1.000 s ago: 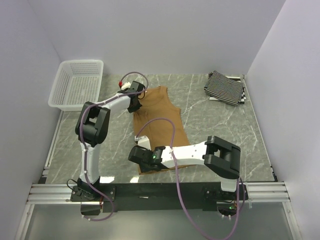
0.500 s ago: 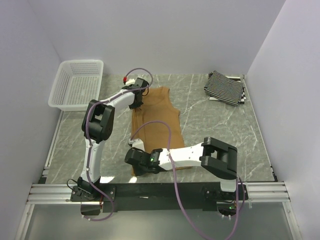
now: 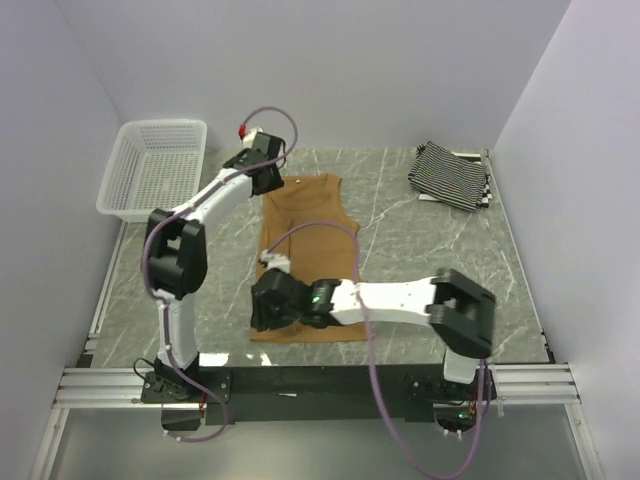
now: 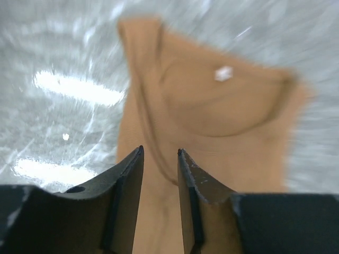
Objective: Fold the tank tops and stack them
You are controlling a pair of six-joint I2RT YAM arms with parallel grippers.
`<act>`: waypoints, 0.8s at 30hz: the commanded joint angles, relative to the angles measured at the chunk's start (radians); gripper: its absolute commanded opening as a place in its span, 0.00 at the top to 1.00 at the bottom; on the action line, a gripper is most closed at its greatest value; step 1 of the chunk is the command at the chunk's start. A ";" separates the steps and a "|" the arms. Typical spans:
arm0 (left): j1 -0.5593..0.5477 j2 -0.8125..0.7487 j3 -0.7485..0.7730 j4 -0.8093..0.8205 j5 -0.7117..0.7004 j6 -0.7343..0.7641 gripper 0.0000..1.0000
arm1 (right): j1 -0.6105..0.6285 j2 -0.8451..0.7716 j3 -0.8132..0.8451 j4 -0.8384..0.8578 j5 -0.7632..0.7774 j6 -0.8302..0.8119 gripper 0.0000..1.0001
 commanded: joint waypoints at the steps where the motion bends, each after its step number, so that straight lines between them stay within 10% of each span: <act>1: 0.014 -0.174 0.004 0.065 0.072 -0.021 0.62 | -0.079 -0.162 -0.086 0.056 0.019 0.016 0.53; 12: 0.013 -0.517 -0.590 0.256 0.209 -0.317 0.99 | -0.447 -0.120 -0.010 0.005 -0.055 -0.128 0.55; 24: -0.156 -0.946 -1.120 0.375 0.339 -0.449 0.99 | -0.544 0.422 0.616 -0.136 -0.061 -0.211 0.54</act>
